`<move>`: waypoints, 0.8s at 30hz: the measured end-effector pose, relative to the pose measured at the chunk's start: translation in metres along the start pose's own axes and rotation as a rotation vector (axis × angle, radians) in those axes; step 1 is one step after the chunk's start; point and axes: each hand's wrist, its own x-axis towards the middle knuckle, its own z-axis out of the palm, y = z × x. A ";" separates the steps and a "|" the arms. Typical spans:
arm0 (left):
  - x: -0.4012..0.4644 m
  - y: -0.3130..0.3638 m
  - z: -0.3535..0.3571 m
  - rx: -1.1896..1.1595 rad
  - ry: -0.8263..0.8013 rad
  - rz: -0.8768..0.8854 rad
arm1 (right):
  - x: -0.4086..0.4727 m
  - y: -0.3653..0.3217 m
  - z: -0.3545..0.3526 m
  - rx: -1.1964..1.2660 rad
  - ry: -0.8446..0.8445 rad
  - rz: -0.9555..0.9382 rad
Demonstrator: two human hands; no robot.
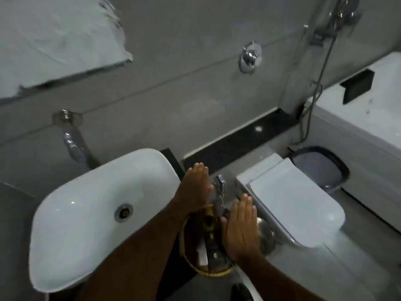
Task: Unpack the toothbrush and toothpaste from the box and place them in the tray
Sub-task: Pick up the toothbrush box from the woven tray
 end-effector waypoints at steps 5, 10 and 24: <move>0.008 0.022 0.034 -0.143 -0.297 -0.009 | -0.037 0.011 0.031 -0.038 -0.094 0.076; 0.020 0.026 0.037 -0.234 -0.376 -0.041 | -0.029 0.003 0.037 -0.181 -0.239 0.119; 0.071 -0.035 -0.252 0.014 -0.066 0.081 | 0.112 -0.094 -0.119 -0.008 0.152 -0.021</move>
